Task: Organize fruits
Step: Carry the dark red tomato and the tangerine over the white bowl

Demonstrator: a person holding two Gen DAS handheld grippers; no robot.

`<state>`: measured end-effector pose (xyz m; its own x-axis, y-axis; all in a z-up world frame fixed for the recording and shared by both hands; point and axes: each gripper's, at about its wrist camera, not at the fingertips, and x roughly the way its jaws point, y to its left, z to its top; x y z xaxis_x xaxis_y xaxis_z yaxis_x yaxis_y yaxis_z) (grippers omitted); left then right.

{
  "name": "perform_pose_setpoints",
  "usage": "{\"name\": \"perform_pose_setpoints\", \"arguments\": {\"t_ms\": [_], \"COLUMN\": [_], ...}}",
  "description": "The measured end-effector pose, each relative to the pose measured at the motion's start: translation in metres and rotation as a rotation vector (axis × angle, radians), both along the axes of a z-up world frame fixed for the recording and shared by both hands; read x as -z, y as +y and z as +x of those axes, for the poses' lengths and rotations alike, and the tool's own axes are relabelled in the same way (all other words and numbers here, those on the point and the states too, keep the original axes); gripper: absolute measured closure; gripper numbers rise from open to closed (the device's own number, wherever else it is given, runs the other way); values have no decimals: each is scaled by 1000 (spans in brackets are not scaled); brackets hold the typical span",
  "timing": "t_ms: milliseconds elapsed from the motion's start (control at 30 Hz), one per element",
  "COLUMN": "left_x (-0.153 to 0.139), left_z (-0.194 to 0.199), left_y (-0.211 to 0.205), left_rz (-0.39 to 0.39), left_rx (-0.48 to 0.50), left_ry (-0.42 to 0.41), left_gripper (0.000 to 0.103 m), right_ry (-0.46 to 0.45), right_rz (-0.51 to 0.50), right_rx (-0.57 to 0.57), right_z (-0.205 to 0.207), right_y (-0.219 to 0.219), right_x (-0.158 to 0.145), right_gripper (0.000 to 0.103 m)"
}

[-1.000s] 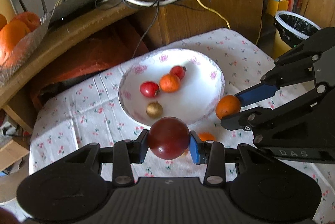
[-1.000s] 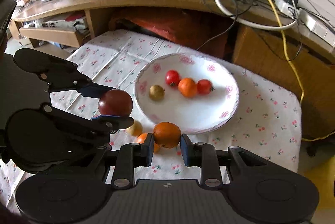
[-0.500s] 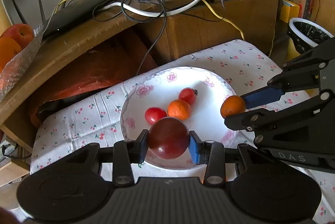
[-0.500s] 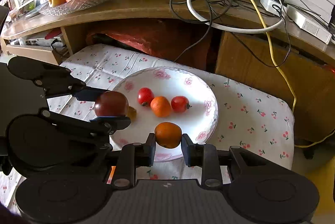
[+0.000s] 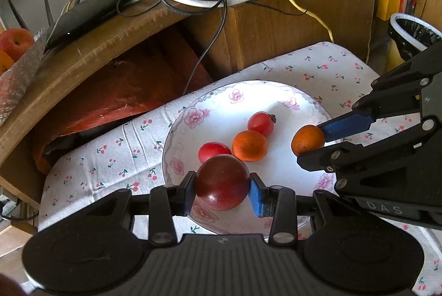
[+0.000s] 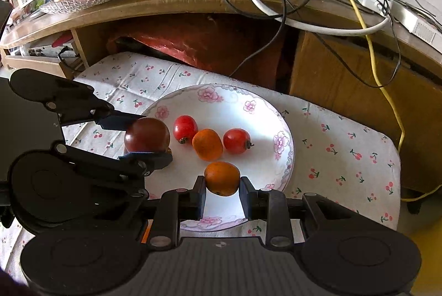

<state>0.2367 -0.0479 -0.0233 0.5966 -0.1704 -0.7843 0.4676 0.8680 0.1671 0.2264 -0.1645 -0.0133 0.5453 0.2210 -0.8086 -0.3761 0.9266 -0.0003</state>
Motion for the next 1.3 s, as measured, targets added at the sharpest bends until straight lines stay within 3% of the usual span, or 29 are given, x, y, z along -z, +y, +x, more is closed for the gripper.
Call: {"name": "perform_pose_setpoints", "arguments": {"t_ms": [1300], "left_x": [4], "left_z": [3], "left_y": [-7], "left_rz": [30], "left_rx": [23], "left_ry": [-11], "left_gripper": [55], "right_ry": [10], "right_rz": [6], "right_rx": [23], "right_z": [8], "right_y": [-5], "right_x": [6], "right_gripper": [76]}}
